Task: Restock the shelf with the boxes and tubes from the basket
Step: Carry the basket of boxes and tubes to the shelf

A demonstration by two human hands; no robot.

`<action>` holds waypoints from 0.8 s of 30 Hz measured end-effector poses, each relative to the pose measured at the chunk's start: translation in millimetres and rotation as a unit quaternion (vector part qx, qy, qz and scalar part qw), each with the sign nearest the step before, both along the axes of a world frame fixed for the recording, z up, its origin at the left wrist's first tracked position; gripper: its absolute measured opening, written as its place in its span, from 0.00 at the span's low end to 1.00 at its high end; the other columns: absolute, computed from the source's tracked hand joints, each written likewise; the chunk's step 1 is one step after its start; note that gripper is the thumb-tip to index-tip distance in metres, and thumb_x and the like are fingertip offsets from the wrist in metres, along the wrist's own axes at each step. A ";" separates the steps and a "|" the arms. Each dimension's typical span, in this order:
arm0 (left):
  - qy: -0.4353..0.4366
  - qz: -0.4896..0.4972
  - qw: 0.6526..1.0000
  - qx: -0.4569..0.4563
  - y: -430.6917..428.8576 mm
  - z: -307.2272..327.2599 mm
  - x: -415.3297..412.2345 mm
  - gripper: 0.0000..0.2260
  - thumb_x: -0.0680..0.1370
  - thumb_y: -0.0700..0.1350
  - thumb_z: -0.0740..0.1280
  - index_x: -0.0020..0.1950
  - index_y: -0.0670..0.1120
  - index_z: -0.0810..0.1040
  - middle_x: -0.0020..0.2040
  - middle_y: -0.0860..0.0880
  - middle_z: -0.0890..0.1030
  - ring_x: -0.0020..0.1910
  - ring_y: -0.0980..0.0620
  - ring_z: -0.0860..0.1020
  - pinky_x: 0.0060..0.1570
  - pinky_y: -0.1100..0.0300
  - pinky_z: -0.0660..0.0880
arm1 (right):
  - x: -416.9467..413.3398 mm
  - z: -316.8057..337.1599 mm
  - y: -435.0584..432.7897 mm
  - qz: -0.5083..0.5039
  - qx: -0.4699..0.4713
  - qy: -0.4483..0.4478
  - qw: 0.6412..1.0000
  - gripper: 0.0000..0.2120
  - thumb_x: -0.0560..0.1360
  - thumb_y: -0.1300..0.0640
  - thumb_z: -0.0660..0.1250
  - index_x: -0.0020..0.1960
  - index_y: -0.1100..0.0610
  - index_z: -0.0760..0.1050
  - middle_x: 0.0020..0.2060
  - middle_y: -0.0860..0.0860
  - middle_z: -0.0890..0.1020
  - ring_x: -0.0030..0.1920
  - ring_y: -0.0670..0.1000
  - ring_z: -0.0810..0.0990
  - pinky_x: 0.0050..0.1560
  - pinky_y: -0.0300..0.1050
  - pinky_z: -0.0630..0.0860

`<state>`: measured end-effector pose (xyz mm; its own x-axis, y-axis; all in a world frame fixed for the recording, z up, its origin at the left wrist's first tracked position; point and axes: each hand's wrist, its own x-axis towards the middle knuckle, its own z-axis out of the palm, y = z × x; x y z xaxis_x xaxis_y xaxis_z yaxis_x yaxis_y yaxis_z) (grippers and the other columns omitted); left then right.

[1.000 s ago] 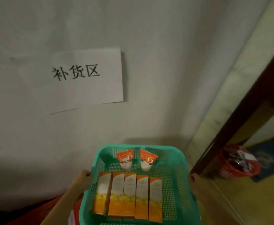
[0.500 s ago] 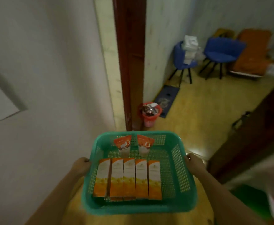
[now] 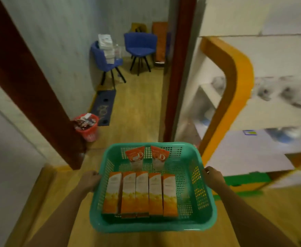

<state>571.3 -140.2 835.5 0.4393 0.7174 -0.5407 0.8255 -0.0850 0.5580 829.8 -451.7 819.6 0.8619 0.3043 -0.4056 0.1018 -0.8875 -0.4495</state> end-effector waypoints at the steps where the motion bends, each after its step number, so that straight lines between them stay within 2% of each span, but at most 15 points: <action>1: 0.003 -0.012 1.000 -0.007 -16.7 -1.3 16.0 0.09 0.76 0.40 0.61 0.43 0.36 0.77 0.41 0.39 0.76 0.40 0.44 0.76 0.40 0.53 0.75 | 8.4 0.7 -24.0 -0.017 0.003 0.003 1.000 0.16 0.80 0.55 0.55 0.56 0.65 0.74 0.55 0.65 0.79 0.57 0.62 0.77 0.53 0.48 0.72; 4: 0.009 -0.049 0.998 -0.027 -68.4 -6.1 61.9 0.11 0.77 0.41 0.61 0.48 0.34 0.78 0.46 0.38 0.78 0.41 0.44 0.77 0.38 0.55 0.75 | 31.7 -1.0 -93.9 -0.044 -0.003 0.013 0.999 0.14 0.80 0.55 0.55 0.48 0.64 0.74 0.55 0.66 0.79 0.56 0.62 0.77 0.51 0.48 0.71; 6: 0.011 -0.067 0.997 -0.026 -103.7 -8.2 90.3 0.10 0.78 0.41 0.61 0.51 0.35 0.77 0.48 0.38 0.77 0.44 0.43 0.76 0.39 0.54 0.75 | 43.5 -0.8 -138.0 -0.061 -0.006 0.014 0.998 0.14 0.80 0.55 0.55 0.42 0.62 0.72 0.55 0.67 0.79 0.56 0.63 0.77 0.49 0.48 0.71; 8: 0.008 -0.083 0.996 -0.018 -138.8 -9.8 117.4 0.11 0.77 0.41 0.61 0.54 0.35 0.76 0.51 0.36 0.78 0.45 0.42 0.76 0.45 0.50 0.77 | 52.0 1.4 -180.8 -0.090 -0.007 0.015 0.996 0.14 0.81 0.56 0.54 0.48 0.64 0.74 0.56 0.67 0.78 0.58 0.63 0.76 0.53 0.49 0.71; 10: 0.006 -0.106 0.994 -0.018 -172.6 -9.3 142.4 0.10 0.77 0.40 0.62 0.51 0.35 0.77 0.52 0.34 0.79 0.45 0.42 0.77 0.49 0.48 0.78 | 59.7 3.8 -221.0 -0.124 0.000 0.020 0.992 0.16 0.81 0.56 0.54 0.56 0.68 0.72 0.58 0.67 0.77 0.60 0.64 0.75 0.57 0.50 0.70; 12: 0.005 -0.136 0.990 -0.021 -204.3 -9.3 164.9 0.09 0.77 0.40 0.62 0.48 0.35 0.78 0.49 0.34 0.79 0.44 0.42 0.78 0.50 0.47 0.78 | 67.4 6.7 -258.2 -0.154 0.004 0.020 0.988 0.18 0.81 0.57 0.54 0.59 0.70 0.71 0.59 0.67 0.76 0.61 0.64 0.74 0.58 0.50 0.69; 16: 0.003 -0.178 0.983 -0.036 -259.9 -11.7 206.6 0.10 0.77 0.40 0.61 0.50 0.35 0.77 0.46 0.39 0.77 0.43 0.43 0.77 0.46 0.50 0.76 | 87.0 8.2 -321.7 -0.217 0.009 0.016 0.976 0.17 0.80 0.55 0.55 0.59 0.68 0.72 0.59 0.67 0.76 0.60 0.64 0.74 0.59 0.51 0.69; 18: -0.006 -0.189 0.981 -0.049 -285.0 -13.0 226.1 0.07 0.77 0.40 0.61 0.47 0.38 0.76 0.47 0.39 0.76 0.45 0.43 0.76 0.48 0.50 0.76 | 97.1 7.8 -348.3 -0.239 0.023 0.018 0.970 0.15 0.80 0.55 0.55 0.52 0.66 0.73 0.57 0.68 0.77 0.58 0.64 0.75 0.58 0.53 0.70; 20: -0.021 -0.199 0.978 -0.052 -305.0 -16.5 245.7 0.07 0.77 0.39 0.61 0.49 0.38 0.77 0.48 0.39 0.77 0.47 0.43 0.75 0.51 0.49 0.75 | 104.6 8.3 -372.4 -0.255 0.022 0.015 0.966 0.13 0.80 0.55 0.56 0.47 0.64 0.72 0.55 0.68 0.77 0.56 0.64 0.75 0.56 0.52 0.70; 22: -0.019 -0.216 0.975 -0.052 -320.7 -20.1 265.2 0.10 0.77 0.38 0.61 0.52 0.35 0.77 0.49 0.36 0.78 0.46 0.43 0.76 0.49 0.49 0.76 | 111.9 10.5 -394.0 -0.269 0.018 0.015 0.963 0.14 0.80 0.55 0.56 0.50 0.65 0.73 0.55 0.68 0.78 0.56 0.64 0.75 0.53 0.50 0.70; 24: -0.008 -0.234 0.970 -0.057 -336.5 -24.5 286.2 0.08 0.76 0.38 0.61 0.49 0.35 0.77 0.48 0.34 0.78 0.42 0.44 0.76 0.44 0.50 0.76 | 120.4 12.2 -414.4 -0.283 0.016 0.025 0.959 0.16 0.79 0.53 0.56 0.52 0.65 0.73 0.55 0.66 0.78 0.55 0.63 0.75 0.49 0.47 0.67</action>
